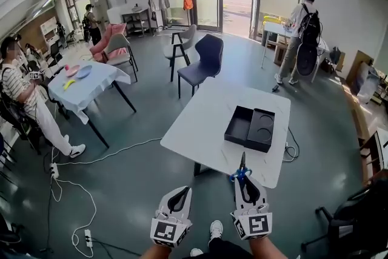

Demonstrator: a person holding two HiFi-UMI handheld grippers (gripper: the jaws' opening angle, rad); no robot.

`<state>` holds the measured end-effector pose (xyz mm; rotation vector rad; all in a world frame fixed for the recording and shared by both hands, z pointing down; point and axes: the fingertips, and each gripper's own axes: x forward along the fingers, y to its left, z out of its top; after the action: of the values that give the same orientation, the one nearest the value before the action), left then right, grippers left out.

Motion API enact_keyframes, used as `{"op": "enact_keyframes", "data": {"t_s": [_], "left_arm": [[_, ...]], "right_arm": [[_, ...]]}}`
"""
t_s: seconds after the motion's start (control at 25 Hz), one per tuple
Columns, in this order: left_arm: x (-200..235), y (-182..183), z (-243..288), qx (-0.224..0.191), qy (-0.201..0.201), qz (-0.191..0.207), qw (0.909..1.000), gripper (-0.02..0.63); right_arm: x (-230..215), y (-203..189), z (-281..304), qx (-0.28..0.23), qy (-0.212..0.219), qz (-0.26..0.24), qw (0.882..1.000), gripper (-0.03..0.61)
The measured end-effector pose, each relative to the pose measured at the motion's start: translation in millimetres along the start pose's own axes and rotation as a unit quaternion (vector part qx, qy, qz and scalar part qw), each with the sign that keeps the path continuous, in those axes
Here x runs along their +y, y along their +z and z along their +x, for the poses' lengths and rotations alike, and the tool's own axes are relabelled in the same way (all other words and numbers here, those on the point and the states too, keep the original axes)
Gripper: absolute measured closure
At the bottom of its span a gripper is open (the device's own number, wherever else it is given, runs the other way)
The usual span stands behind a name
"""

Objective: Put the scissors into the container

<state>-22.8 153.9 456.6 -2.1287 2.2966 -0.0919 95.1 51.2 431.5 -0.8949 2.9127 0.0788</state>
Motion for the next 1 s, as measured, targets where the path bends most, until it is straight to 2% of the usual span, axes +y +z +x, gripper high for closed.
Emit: {"op": "enact_keyframes", "data": {"t_s": [0.12, 0.24, 0.4, 0.56, 0.76, 1.0], "left_arm": [[4.7, -2.2, 30.1, 0.004, -0.005, 0.006, 1.0000, 0.606], [10.2, -4.6, 55.3, 0.010, -0.003, 0.010, 0.9999, 0.606], [10.4, -4.3, 85.0, 0.012, -0.007, 0.044, 0.9989, 0.606], [15.2, 0.8, 114.3, 0.017, -0.004, 0.025, 0.9995, 0.606], [16.7, -2.2, 141.3, 0.016, -0.007, 0.028, 0.9994, 0.606], [28.3, -11.9, 164.9, 0.019, -0.015, 0.017, 0.9996, 0.606]], "right_arm": [[-16.0, 4.3, 23.0, -0.005, 0.007, -0.018, 1.000, 0.502], [-33.6, 5.9, 41.0, -0.012, 0.012, -0.013, 1.000, 0.502], [-57.3, 2.5, 62.5, -0.017, 0.011, -0.005, 1.000, 0.502], [-75.2, -4.2, 79.1, -0.007, 0.008, -0.003, 1.000, 0.502], [-95.6, -14.0, 96.0, 0.009, 0.008, 0.013, 1.000, 0.502], [-102.8, -18.2, 119.7, 0.007, 0.006, 0.002, 1.000, 0.502]]}}
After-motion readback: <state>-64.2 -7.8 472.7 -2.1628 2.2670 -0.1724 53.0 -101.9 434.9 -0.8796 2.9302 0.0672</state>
